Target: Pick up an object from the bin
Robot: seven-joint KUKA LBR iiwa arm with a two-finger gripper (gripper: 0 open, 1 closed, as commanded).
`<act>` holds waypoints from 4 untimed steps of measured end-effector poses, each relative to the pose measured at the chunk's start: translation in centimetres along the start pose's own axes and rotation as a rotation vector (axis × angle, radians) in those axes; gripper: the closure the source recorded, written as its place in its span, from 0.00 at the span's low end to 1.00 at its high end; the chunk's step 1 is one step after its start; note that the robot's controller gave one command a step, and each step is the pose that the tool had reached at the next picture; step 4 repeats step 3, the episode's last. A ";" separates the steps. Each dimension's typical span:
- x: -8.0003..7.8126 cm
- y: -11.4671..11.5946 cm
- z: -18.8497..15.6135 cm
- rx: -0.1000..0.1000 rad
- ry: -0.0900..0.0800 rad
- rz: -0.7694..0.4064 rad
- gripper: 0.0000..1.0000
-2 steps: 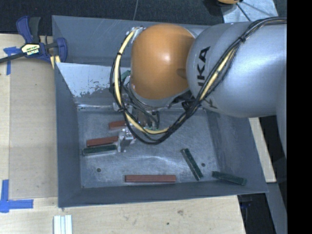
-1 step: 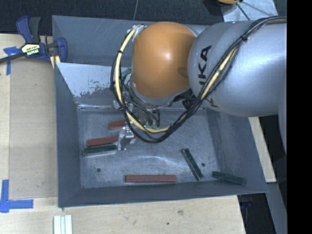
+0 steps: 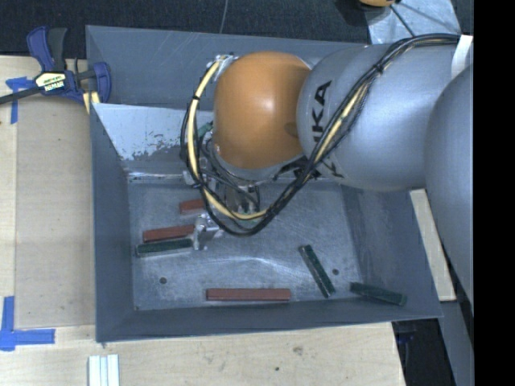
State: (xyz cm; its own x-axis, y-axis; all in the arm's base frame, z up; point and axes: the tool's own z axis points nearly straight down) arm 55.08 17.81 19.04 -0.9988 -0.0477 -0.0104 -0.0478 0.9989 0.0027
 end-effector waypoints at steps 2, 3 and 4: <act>0.1 -1.1 10.8 -0.007 -0.019 -0.327 1.00; -0.5 -0.5 -8.2 0.000 0.003 -0.392 1.00; -0.5 -0.5 -8.2 0.000 0.003 -0.392 1.00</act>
Offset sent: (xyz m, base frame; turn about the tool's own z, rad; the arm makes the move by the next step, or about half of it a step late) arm 0.0000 0.0000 0.0000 0.0000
